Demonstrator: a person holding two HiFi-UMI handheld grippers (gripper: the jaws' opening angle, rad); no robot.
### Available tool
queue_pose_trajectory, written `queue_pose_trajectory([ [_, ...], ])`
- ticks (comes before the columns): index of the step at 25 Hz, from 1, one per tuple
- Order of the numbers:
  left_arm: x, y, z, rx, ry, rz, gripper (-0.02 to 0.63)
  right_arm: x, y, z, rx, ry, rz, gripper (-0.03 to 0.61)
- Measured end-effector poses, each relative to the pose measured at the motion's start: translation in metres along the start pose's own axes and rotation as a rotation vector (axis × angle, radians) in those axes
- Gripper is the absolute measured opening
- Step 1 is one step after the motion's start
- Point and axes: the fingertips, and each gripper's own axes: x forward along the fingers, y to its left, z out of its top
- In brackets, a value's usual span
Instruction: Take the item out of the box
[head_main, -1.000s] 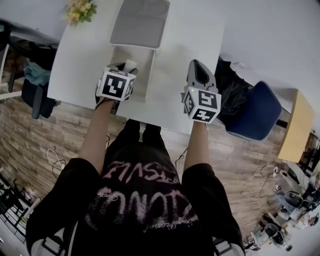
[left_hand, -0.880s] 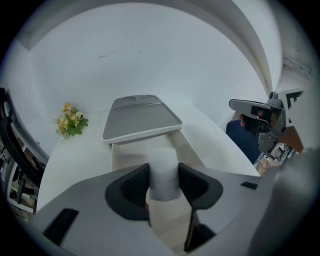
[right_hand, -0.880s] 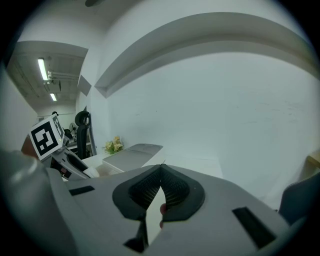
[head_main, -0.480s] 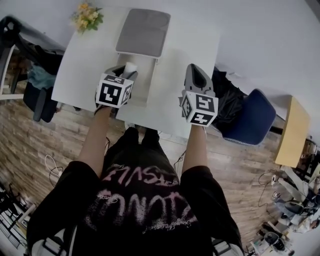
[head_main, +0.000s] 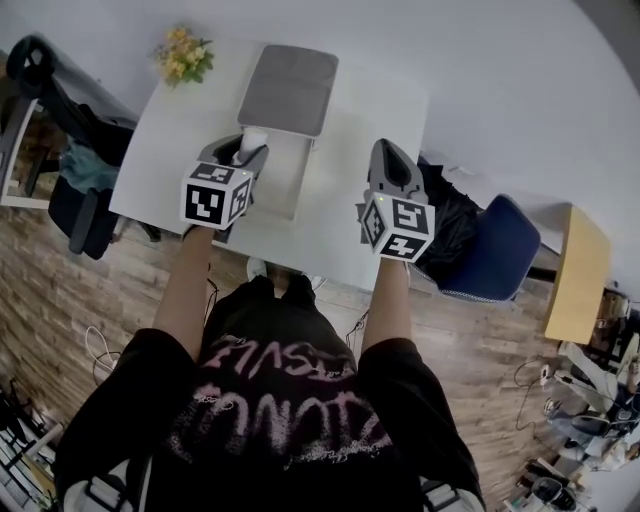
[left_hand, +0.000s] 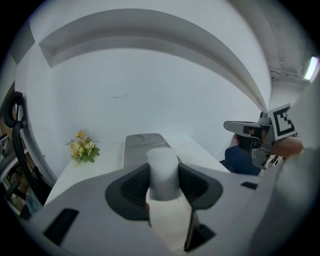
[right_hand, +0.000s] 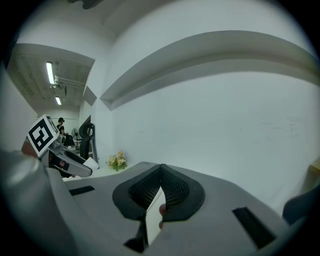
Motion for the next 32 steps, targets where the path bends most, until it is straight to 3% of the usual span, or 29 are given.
queue_pose_trajectory([
  [27,-0.074,0.026,0.104,0.056,-0.354,0.089,0.179,-0.013,0.009,0.071,-0.053,-0.122,-0.006,0.009],
  [32,-0.084,0.025,0.123,0.110,-0.405,0.103,0.179,-0.016,0.002,0.087,-0.064,-0.147,-0.031,0.009],
])
